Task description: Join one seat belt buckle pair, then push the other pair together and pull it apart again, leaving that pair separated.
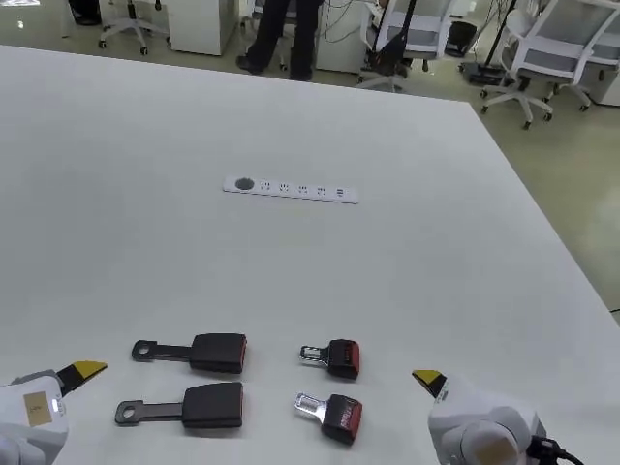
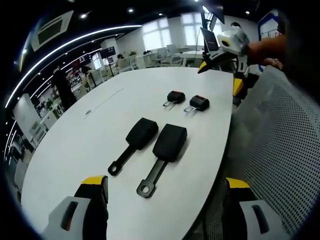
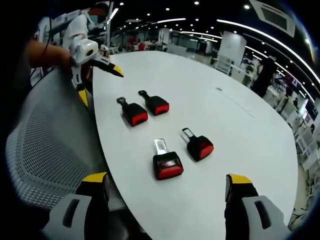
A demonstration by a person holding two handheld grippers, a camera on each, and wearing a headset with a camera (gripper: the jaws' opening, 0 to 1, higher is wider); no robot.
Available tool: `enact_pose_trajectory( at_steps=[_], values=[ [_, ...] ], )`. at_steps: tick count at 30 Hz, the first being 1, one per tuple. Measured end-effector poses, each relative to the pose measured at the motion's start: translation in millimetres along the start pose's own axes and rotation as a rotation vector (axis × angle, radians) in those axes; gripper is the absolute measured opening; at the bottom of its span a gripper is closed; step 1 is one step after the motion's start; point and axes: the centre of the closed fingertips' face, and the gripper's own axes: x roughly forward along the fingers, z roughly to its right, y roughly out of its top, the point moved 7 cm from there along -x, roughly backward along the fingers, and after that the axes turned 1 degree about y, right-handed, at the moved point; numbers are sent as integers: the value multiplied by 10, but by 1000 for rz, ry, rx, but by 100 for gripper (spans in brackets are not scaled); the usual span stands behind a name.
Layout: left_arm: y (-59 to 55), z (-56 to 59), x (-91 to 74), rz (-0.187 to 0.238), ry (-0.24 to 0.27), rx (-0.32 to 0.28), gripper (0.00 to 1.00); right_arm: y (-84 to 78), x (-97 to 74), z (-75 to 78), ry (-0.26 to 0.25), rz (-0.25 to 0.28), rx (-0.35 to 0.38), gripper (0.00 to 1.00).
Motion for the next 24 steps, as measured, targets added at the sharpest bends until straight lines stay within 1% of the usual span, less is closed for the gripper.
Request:
enact_pose_trajectory(
  at_steps=[4, 7, 8, 12, 16, 17, 18, 19, 20, 24],
  values=[
    [-7, -5, 4, 0, -1, 1, 96, -3, 7, -8, 4, -5, -6, 97],
    [-13, -9, 7, -4, -1, 1, 96, 2, 16, 11, 1, -2, -9, 98],
    [-15, -9, 8, -5, -1, -1, 96, 3, 19, 24, -8, -2, -12, 99],
    [-26, -13, 9, -11, -3, 3, 96, 16, 18, 33, -4, -5, -18, 99],
    [-24, 0, 9, -16, -12, 8, 92, 24, 19, 46, -7, -11, -13, 98],
    [-24, -1, 8, -19, -10, 16, 92, 22, 20, 47, -5, -15, -11, 97],
    [-26, -1, 7, -21, -9, 20, 92, 11, 24, 55, -10, -28, -7, 96],
    [-29, -3, 5, -23, -8, 19, 92, -13, 27, 63, -14, -55, 5, 96],
    [-29, -1, 3, -24, -8, 19, 92, -17, 32, 66, -13, -60, 7, 96],
    [-37, 1, 5, -32, -7, 30, 93, 25, 12, 58, -10, -46, -6, 95]
  ],
)
